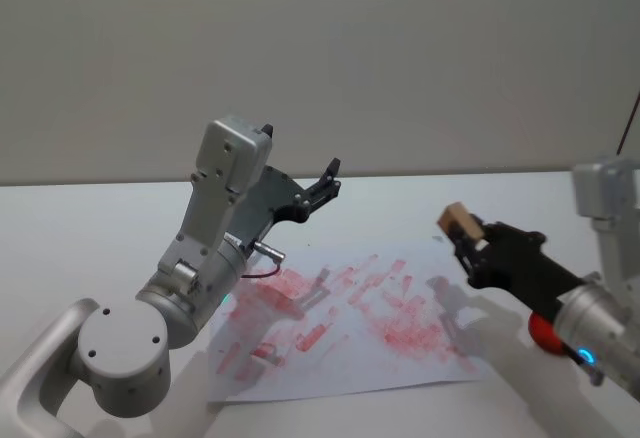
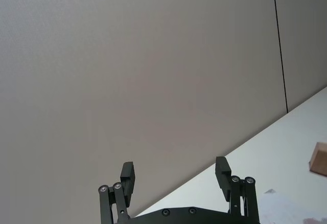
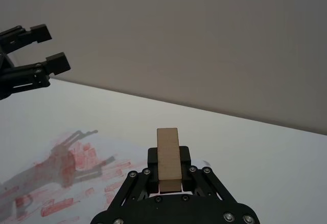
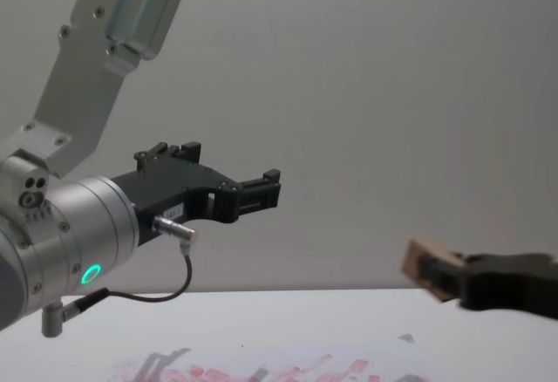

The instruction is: Use the one hand to pick up the stamp and affix it onto the A4 paper.

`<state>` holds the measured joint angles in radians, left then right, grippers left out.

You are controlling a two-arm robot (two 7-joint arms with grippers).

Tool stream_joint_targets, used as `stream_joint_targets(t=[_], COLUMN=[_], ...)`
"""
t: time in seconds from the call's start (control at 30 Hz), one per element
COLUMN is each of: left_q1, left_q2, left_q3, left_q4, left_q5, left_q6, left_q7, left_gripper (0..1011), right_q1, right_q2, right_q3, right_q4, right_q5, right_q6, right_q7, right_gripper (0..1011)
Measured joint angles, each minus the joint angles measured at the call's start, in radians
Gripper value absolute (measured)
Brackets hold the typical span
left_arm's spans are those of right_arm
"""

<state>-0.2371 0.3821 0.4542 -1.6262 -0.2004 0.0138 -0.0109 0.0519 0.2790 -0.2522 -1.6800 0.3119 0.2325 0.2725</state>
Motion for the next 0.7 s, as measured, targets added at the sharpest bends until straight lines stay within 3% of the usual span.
stream_joint_targets(t=[0.13, 0.43, 0.7], left_q1=[0.000, 0.000, 0.000], left_q2=[0.000, 0.000, 0.000], left_q3=[0.000, 0.000, 0.000], left_q4=[0.000, 0.000, 0.000], left_q5=[0.000, 0.000, 0.000], left_q6=[0.000, 0.000, 0.000], left_q7=[0.000, 0.000, 0.000], left_gripper=[1001, 1001, 1001], right_q1=[-0.037, -0.177, -0.256], right_q2=[0.024, 0.107, 0.153], right_q3=[0.016, 0.075, 0.107], right_q4=[-0.042, -0.154, -0.184], right_q5=[0.028, 0.131, 0.186], right_q6=[-0.006, -0.006, 0.023], right_q7=[-0.041, -0.182, -0.248], right_gripper=[217, 217, 217])
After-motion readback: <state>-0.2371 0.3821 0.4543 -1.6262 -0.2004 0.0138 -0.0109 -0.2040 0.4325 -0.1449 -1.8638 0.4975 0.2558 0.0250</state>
